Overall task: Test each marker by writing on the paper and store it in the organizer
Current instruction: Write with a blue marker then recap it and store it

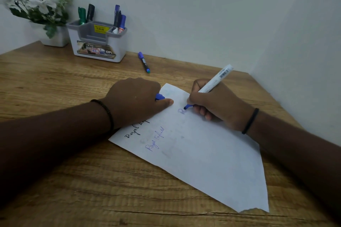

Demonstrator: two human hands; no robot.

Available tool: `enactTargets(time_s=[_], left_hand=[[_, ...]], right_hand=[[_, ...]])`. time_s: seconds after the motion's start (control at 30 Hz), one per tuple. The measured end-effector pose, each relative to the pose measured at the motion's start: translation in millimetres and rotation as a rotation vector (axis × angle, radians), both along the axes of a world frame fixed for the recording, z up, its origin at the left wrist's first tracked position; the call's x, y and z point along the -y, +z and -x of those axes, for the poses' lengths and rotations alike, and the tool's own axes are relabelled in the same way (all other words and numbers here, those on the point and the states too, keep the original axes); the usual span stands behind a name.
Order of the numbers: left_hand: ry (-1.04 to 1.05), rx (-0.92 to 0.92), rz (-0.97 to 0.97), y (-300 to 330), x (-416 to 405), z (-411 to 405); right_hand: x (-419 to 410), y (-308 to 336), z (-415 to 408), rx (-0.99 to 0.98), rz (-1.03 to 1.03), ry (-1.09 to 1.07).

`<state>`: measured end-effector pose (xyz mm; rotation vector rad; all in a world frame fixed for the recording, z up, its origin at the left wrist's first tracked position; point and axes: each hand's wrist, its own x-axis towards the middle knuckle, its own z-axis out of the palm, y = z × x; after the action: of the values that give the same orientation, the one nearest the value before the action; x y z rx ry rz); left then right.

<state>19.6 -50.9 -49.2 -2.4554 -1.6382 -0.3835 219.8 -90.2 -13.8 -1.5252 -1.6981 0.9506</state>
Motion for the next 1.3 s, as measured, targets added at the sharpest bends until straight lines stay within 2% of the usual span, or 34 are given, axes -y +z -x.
enactTargets(time_s=[0.57,0.73,1.07,1.3], left_hand=[[-0.006,-0.003,0.0,1,2,-1],[-0.006,-0.021,0.018,5,5,-3],[-0.017,-0.002,0.014,2,3,-1],[-0.011,-0.007,0.006,-1,0,0]], right_hand=[[-4,0,-7,0.023,0.046,-0.069],[-6,-1,-4,-0.078,0.07,-0.042],[-8,1,-1,-0.045,0.044,0.016],[-11,0,-8,-0.115,0.055,-0.053]])
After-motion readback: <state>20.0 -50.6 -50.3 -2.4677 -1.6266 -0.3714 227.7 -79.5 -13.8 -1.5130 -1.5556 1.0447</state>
